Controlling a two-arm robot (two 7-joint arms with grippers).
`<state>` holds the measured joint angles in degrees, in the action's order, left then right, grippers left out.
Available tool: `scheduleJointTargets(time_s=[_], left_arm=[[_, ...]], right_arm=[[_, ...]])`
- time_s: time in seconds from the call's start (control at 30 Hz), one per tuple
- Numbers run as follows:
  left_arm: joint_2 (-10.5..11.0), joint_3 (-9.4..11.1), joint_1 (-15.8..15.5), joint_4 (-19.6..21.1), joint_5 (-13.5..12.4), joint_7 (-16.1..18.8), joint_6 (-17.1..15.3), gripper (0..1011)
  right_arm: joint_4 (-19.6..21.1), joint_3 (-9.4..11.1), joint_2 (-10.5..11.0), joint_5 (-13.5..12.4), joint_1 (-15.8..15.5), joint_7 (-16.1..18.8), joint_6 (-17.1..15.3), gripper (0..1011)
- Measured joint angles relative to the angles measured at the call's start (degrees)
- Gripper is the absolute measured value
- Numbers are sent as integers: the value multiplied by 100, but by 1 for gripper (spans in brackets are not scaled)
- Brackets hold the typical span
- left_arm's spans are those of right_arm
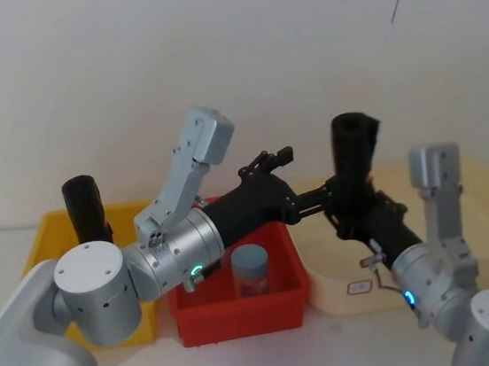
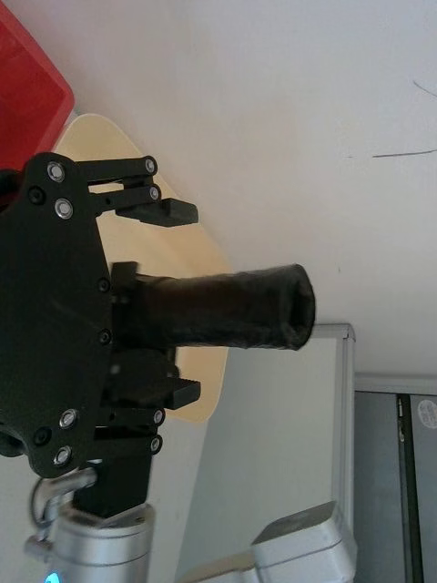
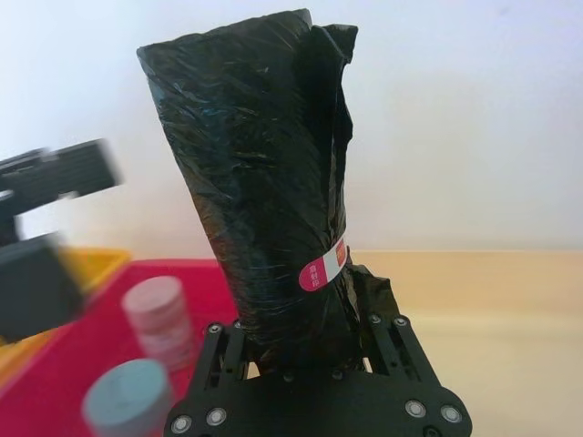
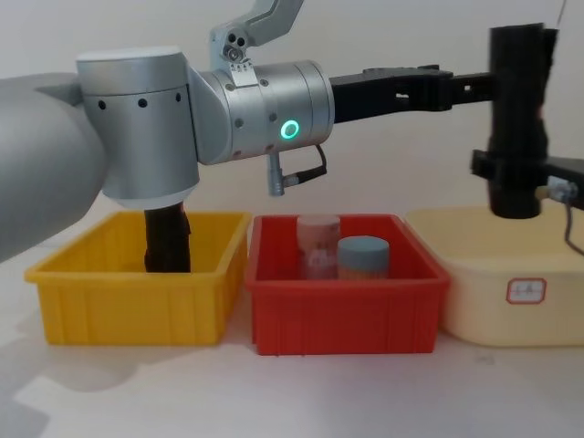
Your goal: Pick up the garbage bag with the one hand and transfer it to the other hand.
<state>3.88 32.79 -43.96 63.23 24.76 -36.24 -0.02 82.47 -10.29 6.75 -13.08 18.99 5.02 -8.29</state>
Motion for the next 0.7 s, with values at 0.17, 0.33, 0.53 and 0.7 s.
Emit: scheduleJointTargets(time_s=[0.17,0.33,0.53,0.7], left_arm=[[0,0,0,0,0,0,0,1001],[0,0,0,0,0,0,0,1001],[0,0,0,0,0,0,0,1001],[0,0,0,0,0,0,0,1001]], right_arm=[[-104,191,-21,51,82,-237,-24,536],[-215,355,-21,124,171,-460,-41,559],[-396,559,12,252,306,-751,-67,748],[-533,704,65,411,422,-1047,-66,889]])
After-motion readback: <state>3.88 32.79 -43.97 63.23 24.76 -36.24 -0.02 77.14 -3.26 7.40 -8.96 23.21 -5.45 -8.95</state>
